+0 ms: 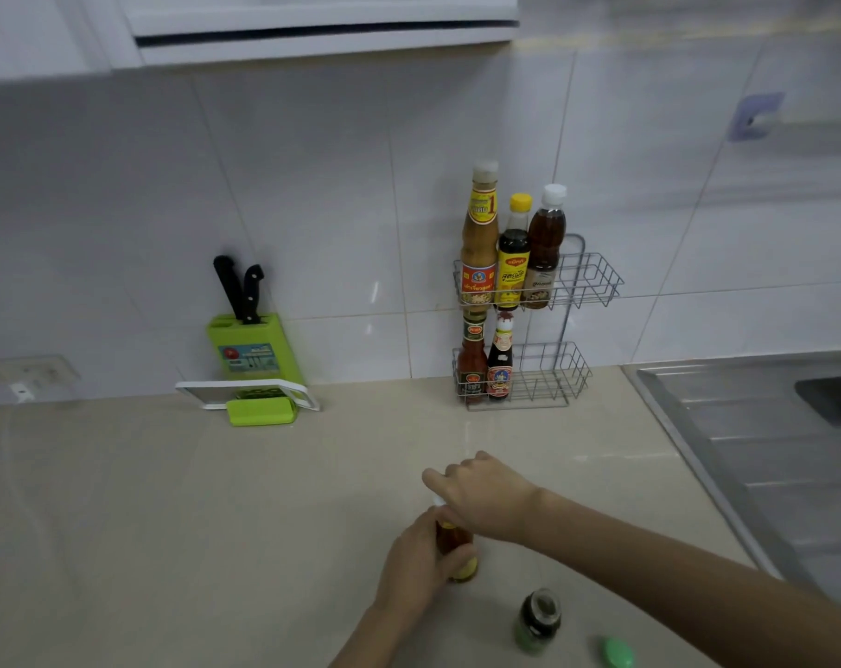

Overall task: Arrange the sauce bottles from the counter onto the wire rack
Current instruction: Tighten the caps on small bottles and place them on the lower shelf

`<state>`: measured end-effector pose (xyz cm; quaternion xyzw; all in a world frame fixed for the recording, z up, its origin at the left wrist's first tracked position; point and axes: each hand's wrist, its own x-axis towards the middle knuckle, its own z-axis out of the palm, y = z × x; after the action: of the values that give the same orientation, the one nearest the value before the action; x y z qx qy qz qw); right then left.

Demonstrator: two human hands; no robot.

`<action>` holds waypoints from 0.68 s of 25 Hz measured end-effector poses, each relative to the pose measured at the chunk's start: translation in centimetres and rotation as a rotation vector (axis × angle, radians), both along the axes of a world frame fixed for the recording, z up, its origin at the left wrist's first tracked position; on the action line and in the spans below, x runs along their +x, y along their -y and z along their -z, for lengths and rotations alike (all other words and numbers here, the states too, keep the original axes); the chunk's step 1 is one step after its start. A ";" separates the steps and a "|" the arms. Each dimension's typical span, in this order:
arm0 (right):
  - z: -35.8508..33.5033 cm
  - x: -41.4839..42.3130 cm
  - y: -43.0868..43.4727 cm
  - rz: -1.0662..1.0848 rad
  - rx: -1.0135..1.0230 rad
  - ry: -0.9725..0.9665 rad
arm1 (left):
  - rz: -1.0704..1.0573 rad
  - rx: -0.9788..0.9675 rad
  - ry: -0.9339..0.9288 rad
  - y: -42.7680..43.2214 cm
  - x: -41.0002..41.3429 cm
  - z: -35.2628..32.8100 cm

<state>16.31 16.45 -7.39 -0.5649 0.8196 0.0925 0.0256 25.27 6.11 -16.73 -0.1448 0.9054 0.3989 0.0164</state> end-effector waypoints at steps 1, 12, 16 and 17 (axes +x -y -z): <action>0.0 0.0 0.5 0.025 0.000 -0.023 | -0.007 -0.005 -0.004 0.0 -0.1 0.0; 0.3 -1.2 -2.3 0.266 -0.120 0.224 | -0.103 0.099 0.115 -1.4 -0.6 3.6; 1.1 -1.8 -4.9 0.266 -0.260 0.338 | -0.055 0.103 0.078 -0.7 0.7 6.2; 1.4 -1.8 -5.2 0.266 -0.282 0.339 | -0.041 0.116 0.064 -0.7 0.7 6.3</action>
<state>14.50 21.60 -8.83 -0.4578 0.8754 -0.1226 0.0955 25.94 6.85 -23.01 -0.1747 0.8767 0.4459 0.0458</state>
